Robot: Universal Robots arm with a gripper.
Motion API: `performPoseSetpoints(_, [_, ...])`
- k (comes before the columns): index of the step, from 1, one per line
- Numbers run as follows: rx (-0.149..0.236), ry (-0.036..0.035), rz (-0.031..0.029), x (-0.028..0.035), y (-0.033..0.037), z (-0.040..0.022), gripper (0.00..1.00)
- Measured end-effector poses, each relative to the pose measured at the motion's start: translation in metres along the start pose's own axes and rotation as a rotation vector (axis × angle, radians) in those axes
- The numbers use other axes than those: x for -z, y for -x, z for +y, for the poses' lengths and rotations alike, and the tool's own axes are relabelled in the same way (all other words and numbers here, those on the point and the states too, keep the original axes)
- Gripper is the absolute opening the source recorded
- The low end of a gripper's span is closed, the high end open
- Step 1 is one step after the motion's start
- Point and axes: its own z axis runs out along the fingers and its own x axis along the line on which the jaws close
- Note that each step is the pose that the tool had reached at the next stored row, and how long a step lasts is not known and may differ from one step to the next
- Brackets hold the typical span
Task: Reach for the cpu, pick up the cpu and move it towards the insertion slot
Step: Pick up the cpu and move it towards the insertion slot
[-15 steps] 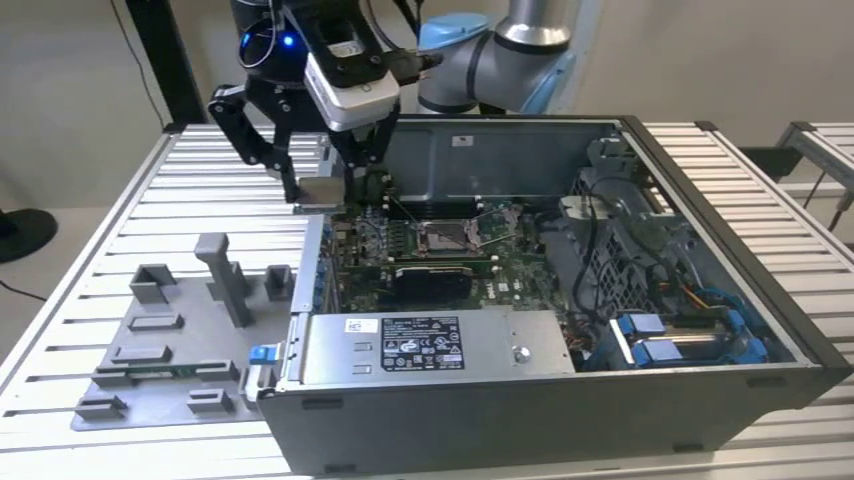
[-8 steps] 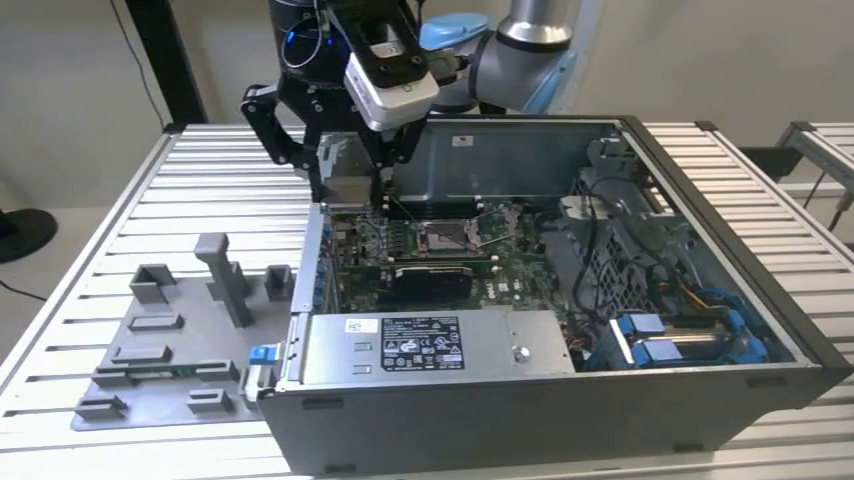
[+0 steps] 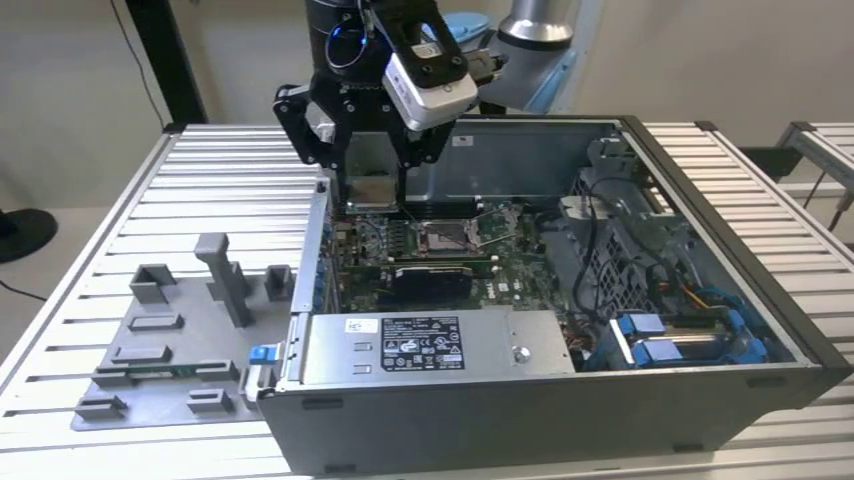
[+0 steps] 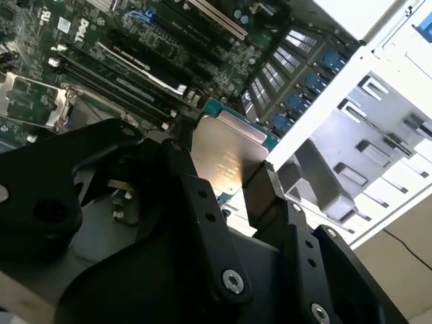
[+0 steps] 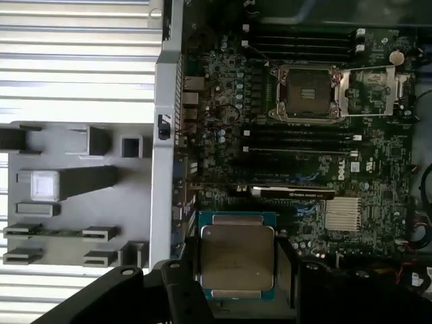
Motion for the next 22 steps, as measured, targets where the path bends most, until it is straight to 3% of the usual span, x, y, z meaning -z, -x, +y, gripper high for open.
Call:
performPoseSetpoints(10, [0.0, 0.0, 0.0, -0.0006, 0.0276, -0.0003, 0.0])
performPoseSetpoints(19, [0.0, 0.0, 0.0, -0.0023, 0.0621, -0.0008, 0.0])
performPoseSetpoints(22, [0.0, 0.0002, 0.0, -0.0029, 0.0677, -0.0009, 0.0])
